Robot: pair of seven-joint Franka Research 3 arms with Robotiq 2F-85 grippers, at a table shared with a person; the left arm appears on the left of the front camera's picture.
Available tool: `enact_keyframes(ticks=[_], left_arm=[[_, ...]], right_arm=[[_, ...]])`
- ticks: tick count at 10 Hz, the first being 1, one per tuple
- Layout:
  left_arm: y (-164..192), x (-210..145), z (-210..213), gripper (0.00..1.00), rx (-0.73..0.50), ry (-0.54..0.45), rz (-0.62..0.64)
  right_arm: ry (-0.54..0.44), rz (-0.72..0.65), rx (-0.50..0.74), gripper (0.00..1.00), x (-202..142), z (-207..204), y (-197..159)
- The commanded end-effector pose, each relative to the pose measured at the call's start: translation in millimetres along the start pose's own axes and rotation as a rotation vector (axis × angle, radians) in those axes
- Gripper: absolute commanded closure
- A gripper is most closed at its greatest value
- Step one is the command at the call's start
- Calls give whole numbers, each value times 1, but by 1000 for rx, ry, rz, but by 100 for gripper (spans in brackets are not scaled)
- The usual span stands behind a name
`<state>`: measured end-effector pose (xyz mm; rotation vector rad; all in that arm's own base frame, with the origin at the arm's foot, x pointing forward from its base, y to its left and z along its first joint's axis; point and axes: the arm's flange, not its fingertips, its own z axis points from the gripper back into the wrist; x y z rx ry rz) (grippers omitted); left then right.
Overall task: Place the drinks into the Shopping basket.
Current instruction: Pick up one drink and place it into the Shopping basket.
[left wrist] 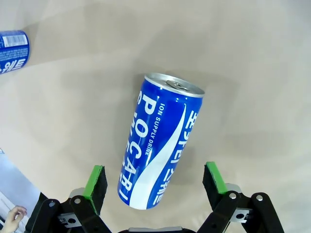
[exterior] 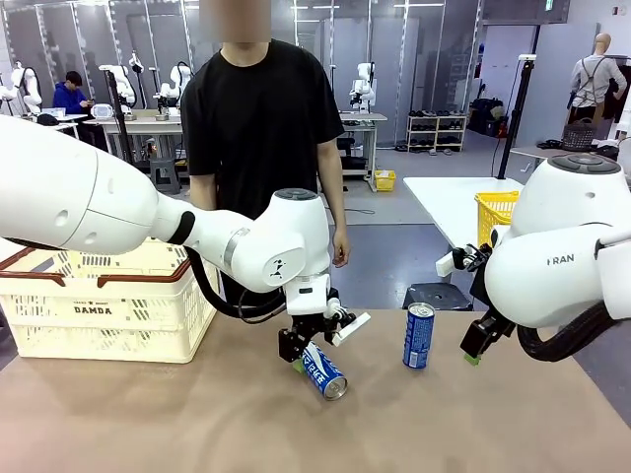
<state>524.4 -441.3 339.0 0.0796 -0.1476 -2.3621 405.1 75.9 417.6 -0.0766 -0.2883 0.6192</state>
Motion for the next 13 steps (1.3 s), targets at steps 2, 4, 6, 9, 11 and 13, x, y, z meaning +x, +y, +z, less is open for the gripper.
enact_keyframes(ticks=[2,4,6,9,11,13], left_arm=[[6,-3,-7,0,-66,-18,-57],[8,-2,-11,0,-75,-29,-79],[10,-4,-13,0,-64,-42,-107],[11,-10,-23,0,-75,-84,-127],[9,-9,-25,0,-95,-101,-142],[9,-10,-25,17,-88,-124,-145]], right_arm=[[2,-4,1,1,-1,-1,0],[2,-4,1,1,-1,-1,0],[2,-4,1,1,-1,-1,0],[2,-4,1,1,-1,-1,0],[2,-4,1,1,-1,-1,0],[2,-4,1,1,-1,-1,0]])
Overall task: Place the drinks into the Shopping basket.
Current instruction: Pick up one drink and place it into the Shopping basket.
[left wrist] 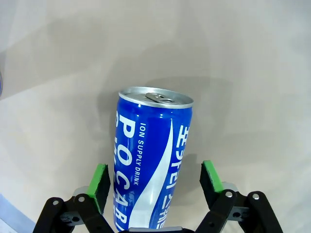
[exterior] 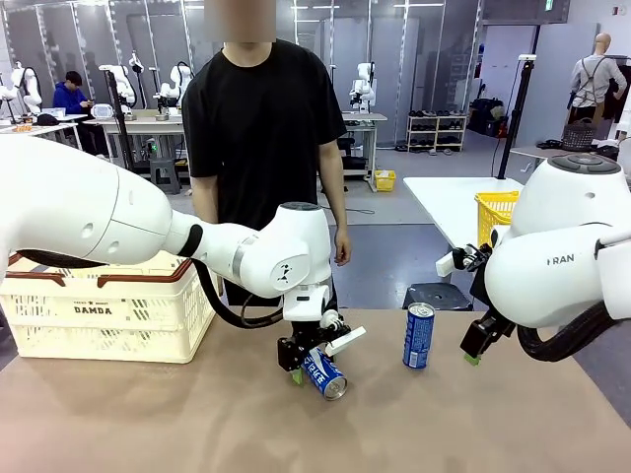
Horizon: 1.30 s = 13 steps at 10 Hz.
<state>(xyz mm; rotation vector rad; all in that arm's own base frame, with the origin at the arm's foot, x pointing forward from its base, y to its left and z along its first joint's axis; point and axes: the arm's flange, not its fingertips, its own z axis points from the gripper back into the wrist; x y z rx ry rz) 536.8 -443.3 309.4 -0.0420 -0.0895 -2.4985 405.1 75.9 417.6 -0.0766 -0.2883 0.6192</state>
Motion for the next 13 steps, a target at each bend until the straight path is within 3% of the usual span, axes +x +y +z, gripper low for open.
enact_keyframes(ticks=[1,9,11,12,13], left_arm=[[2,-2,5,24,-1,-48,-16],[0,2,1,97,0,-53,16],[-3,14,24,97,2,-60,101],[-4,22,42,97,26,-148,154],[-4,27,57,97,33,-154,206]], right_arm=[[2,-4,1,1,-1,-1,0],[2,-4,1,1,-1,-1,0],[2,-4,1,1,-1,-1,0],[2,-4,1,1,-1,-1,0],[2,-4,1,1,-1,-1,0]])
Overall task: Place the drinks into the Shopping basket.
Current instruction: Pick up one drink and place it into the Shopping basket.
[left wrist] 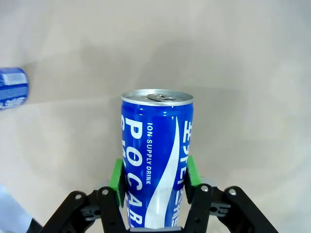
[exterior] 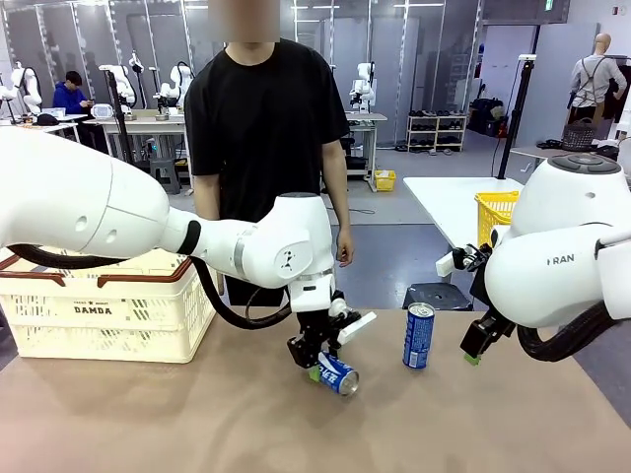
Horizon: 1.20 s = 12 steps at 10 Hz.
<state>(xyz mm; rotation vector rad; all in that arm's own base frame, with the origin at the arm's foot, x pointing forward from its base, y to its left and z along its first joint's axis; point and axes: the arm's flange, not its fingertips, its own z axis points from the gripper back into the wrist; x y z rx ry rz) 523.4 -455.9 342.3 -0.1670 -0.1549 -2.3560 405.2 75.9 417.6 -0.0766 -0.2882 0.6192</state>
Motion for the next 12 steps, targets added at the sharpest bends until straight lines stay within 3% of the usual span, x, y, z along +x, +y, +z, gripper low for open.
enact_keyframes(ticks=[1,7,11,12], left_arm=[[-10,17,41,97,11,-19,124],[-23,46,140,97,19,75,260],[-36,47,150,97,64,123,293],[-26,43,146,97,27,66,256]], right_arm=[[2,-4,1,1,-1,-1,0],[2,-4,1,1,-1,-1,0],[2,-4,1,1,-1,-1,0],[2,-4,1,1,-1,-1,0]])
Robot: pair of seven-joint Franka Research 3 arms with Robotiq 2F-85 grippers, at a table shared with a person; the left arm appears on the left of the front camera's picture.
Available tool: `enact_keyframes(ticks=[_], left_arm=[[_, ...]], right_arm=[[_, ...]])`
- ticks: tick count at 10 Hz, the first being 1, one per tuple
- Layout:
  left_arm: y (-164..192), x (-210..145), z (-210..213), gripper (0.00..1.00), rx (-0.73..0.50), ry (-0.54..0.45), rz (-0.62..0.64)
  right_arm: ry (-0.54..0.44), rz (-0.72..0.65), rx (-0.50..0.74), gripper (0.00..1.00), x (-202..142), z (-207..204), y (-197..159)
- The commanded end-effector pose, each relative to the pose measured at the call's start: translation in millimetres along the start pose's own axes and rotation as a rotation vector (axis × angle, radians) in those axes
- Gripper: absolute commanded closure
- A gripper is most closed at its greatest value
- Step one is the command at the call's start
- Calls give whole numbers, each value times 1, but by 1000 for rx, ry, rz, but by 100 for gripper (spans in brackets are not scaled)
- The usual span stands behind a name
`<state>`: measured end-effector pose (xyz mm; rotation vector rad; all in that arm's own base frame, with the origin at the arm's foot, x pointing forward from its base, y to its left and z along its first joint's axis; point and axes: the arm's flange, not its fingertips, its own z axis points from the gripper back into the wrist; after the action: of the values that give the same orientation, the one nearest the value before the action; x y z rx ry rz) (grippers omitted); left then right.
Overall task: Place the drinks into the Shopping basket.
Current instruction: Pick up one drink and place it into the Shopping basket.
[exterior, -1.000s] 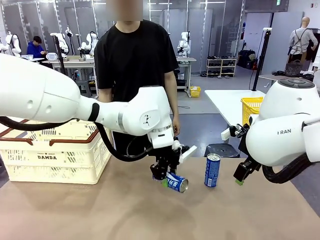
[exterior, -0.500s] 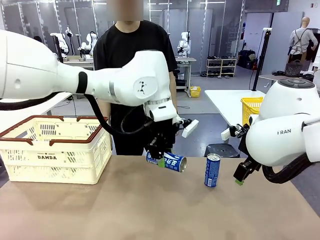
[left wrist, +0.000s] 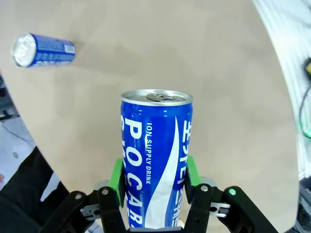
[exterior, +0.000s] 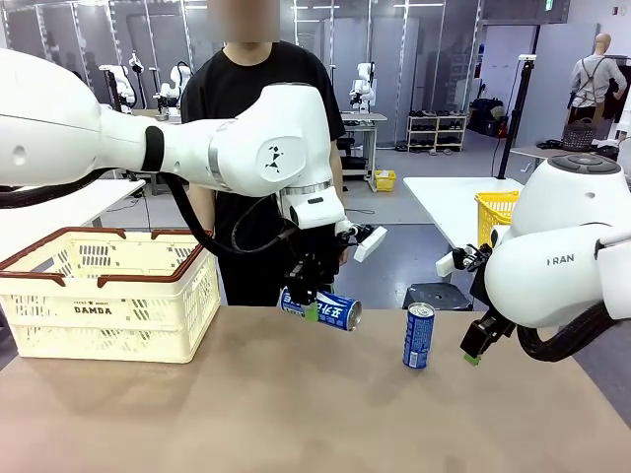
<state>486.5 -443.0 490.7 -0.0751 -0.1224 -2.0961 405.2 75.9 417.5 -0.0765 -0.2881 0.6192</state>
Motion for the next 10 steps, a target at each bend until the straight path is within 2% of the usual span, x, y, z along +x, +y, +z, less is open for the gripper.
enact_keyframes(ticks=[1,2,3,4,5,6,8,10], left_arm=[[0,1,0,97,-4,-12,-5],[0,1,0,97,-4,-12,-5],[0,0,-3,43,-4,-1,0],[-2,-1,-4,43,-16,3,-40],[1,-17,5,43,52,37,36],[4,-36,17,43,68,24,59],[7,-76,41,43,96,49,145],[11,-133,68,43,139,-13,234]], right_arm=[[2,-4,1,1,-1,0,0],[2,-4,1,1,-1,0,0],[2,-4,1,1,-1,0,0],[2,-4,1,1,-1,0,0],[2,-4,1,1,-1,0,0],[2,-4,1,1,-1,0,0],[2,-4,1,1,-1,0,0],[2,-4,1,1,-1,0,0]])
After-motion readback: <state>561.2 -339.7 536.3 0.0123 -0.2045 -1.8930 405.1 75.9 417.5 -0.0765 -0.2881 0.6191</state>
